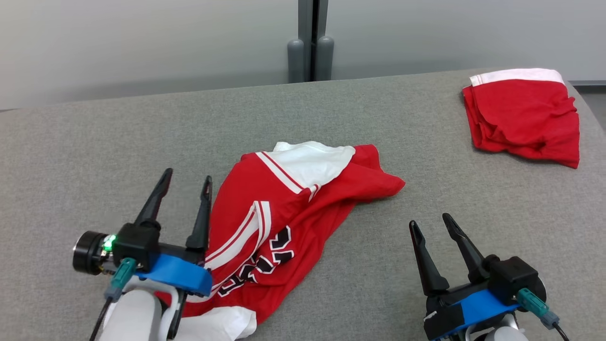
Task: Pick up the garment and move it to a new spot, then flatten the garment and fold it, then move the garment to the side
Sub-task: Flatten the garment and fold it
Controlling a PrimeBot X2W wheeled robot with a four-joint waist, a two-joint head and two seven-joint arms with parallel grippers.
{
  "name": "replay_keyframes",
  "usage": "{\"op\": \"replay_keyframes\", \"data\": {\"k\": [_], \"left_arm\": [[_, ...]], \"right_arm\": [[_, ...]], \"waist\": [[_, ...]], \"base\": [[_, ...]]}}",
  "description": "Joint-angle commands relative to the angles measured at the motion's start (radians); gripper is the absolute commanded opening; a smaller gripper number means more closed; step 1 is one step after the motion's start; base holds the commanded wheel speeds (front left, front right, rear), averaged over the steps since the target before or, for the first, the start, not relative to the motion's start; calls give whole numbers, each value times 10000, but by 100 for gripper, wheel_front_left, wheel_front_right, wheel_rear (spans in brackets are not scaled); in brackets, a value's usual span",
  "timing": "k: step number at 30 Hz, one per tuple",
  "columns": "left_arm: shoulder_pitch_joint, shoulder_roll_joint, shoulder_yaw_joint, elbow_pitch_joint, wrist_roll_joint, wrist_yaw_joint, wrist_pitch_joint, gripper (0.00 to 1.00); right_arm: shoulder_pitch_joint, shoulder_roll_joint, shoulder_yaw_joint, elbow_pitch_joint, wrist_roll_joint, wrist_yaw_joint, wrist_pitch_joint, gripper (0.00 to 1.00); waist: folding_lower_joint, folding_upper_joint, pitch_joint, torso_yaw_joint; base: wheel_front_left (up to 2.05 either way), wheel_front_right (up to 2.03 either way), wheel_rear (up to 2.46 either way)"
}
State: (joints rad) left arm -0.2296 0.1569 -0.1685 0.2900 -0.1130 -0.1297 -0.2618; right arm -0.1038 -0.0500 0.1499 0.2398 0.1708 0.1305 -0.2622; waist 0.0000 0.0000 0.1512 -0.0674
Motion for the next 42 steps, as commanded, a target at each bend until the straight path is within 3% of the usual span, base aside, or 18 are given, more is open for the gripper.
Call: {"op": "replay_keyframes", "data": {"k": [1,9,16,23,42], "left_arm": [[-227,80,-217,104,-121,-11,-42,100],[-1329,963,-2598,933,-1334,-11,950,100],[-1704,1474,-3876,1482,-2390,-12,1650,100],[-1843,1611,-4324,2096,-2830,-13,1904,100],[-2348,1277,-5925,3352,-4283,-13,2306,100]], "right_arm": [[-148,-15,-14,10,87,4,-36,100],[-204,-16,-34,51,129,5,-36,100],[-271,-16,-12,101,219,5,-37,100],[-292,-15,-3,130,283,5,-37,100],[-453,-15,296,391,609,4,-37,100]], "waist": [[0,0,-16,-57],[0,0,128,-470],[0,0,269,-746],[0,0,333,-892],[0,0,390,-1174]], "base": [[0,0,0],[0,0,0],[0,0,0],[0,0,0],[0,0,0]]}}
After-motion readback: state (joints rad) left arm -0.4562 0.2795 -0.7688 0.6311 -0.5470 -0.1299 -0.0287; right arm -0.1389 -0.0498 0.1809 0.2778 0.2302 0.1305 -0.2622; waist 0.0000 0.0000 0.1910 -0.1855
